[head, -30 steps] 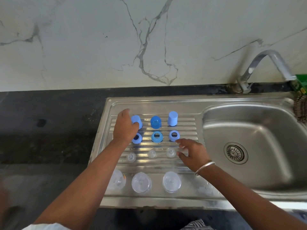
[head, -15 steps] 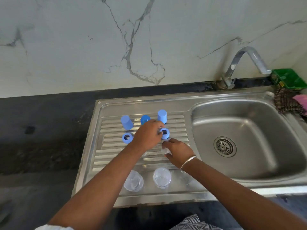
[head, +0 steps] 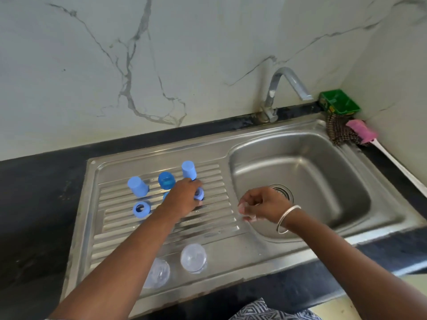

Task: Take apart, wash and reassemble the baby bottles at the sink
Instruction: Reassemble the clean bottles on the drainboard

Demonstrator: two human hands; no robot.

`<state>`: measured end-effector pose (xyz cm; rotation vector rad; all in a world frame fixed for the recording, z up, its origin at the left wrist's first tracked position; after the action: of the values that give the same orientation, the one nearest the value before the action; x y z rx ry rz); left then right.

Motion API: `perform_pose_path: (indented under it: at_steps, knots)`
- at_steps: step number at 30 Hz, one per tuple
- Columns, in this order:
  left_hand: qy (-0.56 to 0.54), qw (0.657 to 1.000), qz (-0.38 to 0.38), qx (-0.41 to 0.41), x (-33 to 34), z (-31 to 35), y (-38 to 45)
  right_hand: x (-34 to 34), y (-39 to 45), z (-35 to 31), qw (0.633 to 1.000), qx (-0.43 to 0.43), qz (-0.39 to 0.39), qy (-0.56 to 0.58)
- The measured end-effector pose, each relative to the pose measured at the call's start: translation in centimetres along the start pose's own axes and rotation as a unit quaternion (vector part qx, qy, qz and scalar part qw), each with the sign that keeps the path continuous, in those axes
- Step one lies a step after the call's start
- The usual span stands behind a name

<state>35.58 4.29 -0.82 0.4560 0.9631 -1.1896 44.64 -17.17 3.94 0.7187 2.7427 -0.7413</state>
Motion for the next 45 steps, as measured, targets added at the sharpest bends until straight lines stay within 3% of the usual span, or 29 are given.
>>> perform_pose_path:
  at_steps: [2,3,4,5,6,7,8,9,11,13,14,15,16,17,18,19,20,21,24,27,30,32,38,45]
  knots:
    - [-0.005,1.000,0.008,-0.009,-0.7,1.9,0.4,-1.6,-0.9,-1.3,0.979,-0.008,-0.060,0.195]
    - [-0.063,0.997,0.022,-0.026,-1.4,3.5,0.5,-2.3,-0.8,-1.0,0.962,0.007,-0.077,0.262]
    - [-0.195,0.978,0.036,-0.070,-1.9,4.8,0.9,-3.2,-0.6,0.0,0.957,0.034,-0.066,0.282]
    - [-0.384,0.911,0.032,-0.146,-1.7,6.0,1.4,-4.4,0.0,1.8,0.974,0.082,-0.029,0.210]
    - [-0.563,0.795,0.018,-0.225,-1.0,7.3,1.7,-5.3,0.4,3.8,0.990,0.141,0.005,0.028]
    - [-0.666,0.690,-0.005,-0.282,-0.2,8.7,1.8,-6.1,1.1,5.5,0.975,0.173,0.025,-0.136]
    - [-0.701,0.638,-0.032,-0.317,0.5,9.8,1.8,-6.8,1.1,6.4,0.946,0.198,0.048,-0.253]
    - [-0.695,0.631,-0.063,-0.340,1.3,10.7,1.8,-7.0,1.3,6.7,0.944,0.186,0.029,-0.272]
    - [-0.684,0.630,-0.146,-0.338,2.0,12.6,1.5,-7.2,1.3,6.0,0.984,0.093,0.007,-0.152]
    - [-0.694,0.612,-0.200,-0.322,3.1,14.2,1.4,-7.8,1.2,6.0,0.996,0.079,0.002,-0.037]
    - [-0.694,0.609,-0.197,-0.330,4.1,14.9,1.5,-9.1,0.9,7.6,0.988,0.129,0.016,-0.077]
    - [-0.672,0.629,-0.172,-0.352,5.3,14.7,1.7,-10.5,0.7,9.2,0.966,0.170,0.051,-0.189]
    - [-0.622,0.676,-0.127,-0.374,6.6,14.3,2.0,-11.8,0.5,10.8,0.929,0.194,0.069,-0.306]
    - [-0.535,0.754,-0.069,-0.375,7.3,13.6,2.1,-12.8,0.2,11.5,0.909,0.198,0.100,-0.354]
    - [-0.424,0.831,-0.022,-0.360,7.8,12.8,2.3,-13.4,0.3,12.4,0.914,0.177,0.119,-0.345]
    - [-0.341,0.877,0.004,-0.338,8.4,12.9,2.8,-13.9,0.0,12.6,0.933,0.161,0.127,-0.295]
    - [-0.314,0.891,0.021,-0.327,9.0,13.2,3.1,-14.3,-0.2,12.5,0.950,0.147,0.138,-0.239]
    - [-0.352,0.876,0.032,-0.329,9.5,14.2,3.2,-14.9,-0.5,12.2,0.961,0.126,0.149,-0.197]
    - [-0.516,0.776,0.026,-0.361,11.7,17.0,3.0,-16.2,-1.3,11.8,0.972,0.056,0.186,-0.132]
    - [-0.608,0.690,0.039,-0.391,13.5,19.0,2.5,-17.7,-1.6,12.7,0.978,0.024,0.207,-0.029]
    - [-0.670,0.613,0.048,-0.416,15.2,20.4,1.9,-19.1,-2.2,12.8,0.963,-0.011,0.260,-0.069]
    - [-0.692,0.581,0.043,-0.426,16.4,21.9,1.7,-19.5,-2.4,12.8,0.960,-0.065,0.266,-0.054]
    - [-0.719,0.552,0.032,-0.420,18.2,25.6,2.4,-19.5,-2.9,12.5,0.936,-0.226,0.250,-0.099]
    - [-0.695,0.599,0.044,-0.395,18.0,27.4,3.6,-20.2,-2.4,12.1,0.929,-0.267,0.219,-0.134]
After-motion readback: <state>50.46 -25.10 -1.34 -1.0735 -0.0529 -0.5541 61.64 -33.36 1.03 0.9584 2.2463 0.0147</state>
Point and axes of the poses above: each hand's wrist, its own y-axis towards the middle knuckle, its own x-axis out of the palm, z = x × y, the point moved 6 cm from there along y, towards the middle knuckle, and after that the axes turned 8 degrees about -y, right-handed, at the moved point
